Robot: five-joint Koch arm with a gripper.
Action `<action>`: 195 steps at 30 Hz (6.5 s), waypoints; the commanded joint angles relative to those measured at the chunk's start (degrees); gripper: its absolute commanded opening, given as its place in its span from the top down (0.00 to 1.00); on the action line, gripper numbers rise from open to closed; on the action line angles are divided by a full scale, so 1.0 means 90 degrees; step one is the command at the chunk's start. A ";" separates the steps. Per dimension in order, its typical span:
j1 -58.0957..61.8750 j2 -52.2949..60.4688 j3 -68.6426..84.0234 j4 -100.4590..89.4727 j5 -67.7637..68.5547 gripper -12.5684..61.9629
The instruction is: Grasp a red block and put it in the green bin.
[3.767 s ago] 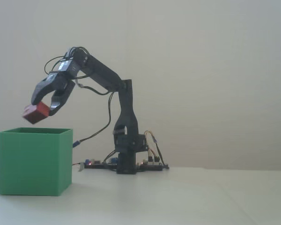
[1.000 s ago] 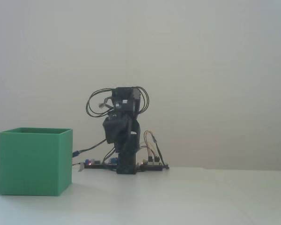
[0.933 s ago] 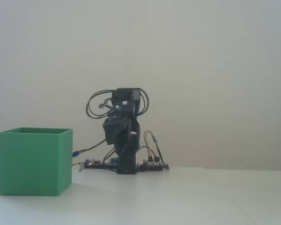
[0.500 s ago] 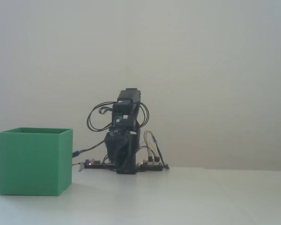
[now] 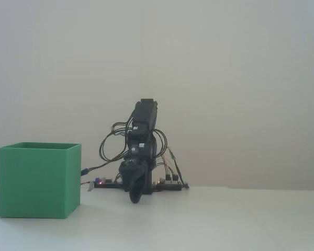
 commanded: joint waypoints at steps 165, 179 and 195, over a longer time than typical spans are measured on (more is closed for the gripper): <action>-0.0273 0.0557 0.1504 -0.1465 -0.0752 0.38; -0.0273 0.0547 0.1504 -0.1465 -0.0752 0.38; -0.0283 0.0557 0.1504 -0.1465 -0.0742 0.38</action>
